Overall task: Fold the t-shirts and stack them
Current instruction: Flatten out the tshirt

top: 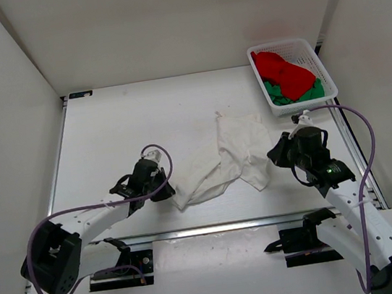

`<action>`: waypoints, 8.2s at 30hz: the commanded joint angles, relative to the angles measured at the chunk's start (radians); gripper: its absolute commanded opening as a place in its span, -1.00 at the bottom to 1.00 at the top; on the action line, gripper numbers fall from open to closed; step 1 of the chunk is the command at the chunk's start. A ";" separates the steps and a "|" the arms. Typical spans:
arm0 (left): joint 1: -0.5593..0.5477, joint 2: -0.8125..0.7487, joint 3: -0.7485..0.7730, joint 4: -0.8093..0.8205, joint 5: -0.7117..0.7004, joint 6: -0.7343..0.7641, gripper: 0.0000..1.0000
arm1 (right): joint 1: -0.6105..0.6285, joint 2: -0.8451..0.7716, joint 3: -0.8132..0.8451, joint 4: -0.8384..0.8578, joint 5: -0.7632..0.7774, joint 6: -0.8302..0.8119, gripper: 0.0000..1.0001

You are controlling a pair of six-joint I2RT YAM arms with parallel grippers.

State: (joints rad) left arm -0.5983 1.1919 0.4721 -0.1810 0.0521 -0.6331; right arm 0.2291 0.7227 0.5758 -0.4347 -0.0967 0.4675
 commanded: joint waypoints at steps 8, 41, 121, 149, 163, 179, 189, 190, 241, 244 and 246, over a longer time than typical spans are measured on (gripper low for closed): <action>0.290 -0.120 0.517 -0.149 0.146 0.073 -1.00 | 0.018 0.079 0.301 0.025 -0.003 -0.053 -1.00; 0.506 0.962 1.995 -0.542 0.048 0.072 -0.81 | -0.067 0.442 0.611 0.186 -0.074 -0.016 -0.99; 0.668 -0.097 0.784 0.009 0.215 -0.193 -1.00 | 0.075 0.435 1.091 -0.183 0.351 -0.183 -1.00; 0.693 0.449 1.211 -0.018 0.236 -0.238 -1.00 | -0.100 1.301 1.998 -0.150 -0.075 -0.173 -0.99; 0.862 0.368 1.380 0.066 0.255 -0.310 -1.00 | -0.129 1.020 1.799 0.113 -0.072 -0.196 -0.99; 0.997 -0.307 0.039 0.268 0.371 -0.246 -1.00 | 0.043 0.156 0.211 0.212 0.105 -0.045 -1.00; 0.916 -0.221 0.853 0.019 0.492 -0.315 -1.00 | 0.488 0.365 1.320 -0.193 0.552 -0.323 -1.00; 0.928 -0.195 0.922 0.012 0.514 -0.318 -1.00 | 0.604 0.420 1.433 -0.196 0.686 -0.396 -1.00; 0.923 -0.216 0.107 0.370 0.180 -0.226 -1.00 | 0.068 0.390 0.253 0.473 0.092 -0.184 -0.99; 0.953 -0.256 -0.053 0.350 0.195 -0.211 -1.00 | 0.067 0.354 0.075 0.450 0.128 -0.058 -1.00; 0.980 -0.259 -0.105 0.318 0.222 -0.191 -1.00 | 0.024 0.319 -0.034 0.436 0.076 0.021 -1.00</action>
State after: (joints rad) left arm 0.3458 1.0046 0.3923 0.0910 0.2474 -0.8646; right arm 0.2955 1.1538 0.5797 -0.1097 -0.0250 0.3431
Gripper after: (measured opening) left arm 0.045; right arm 0.009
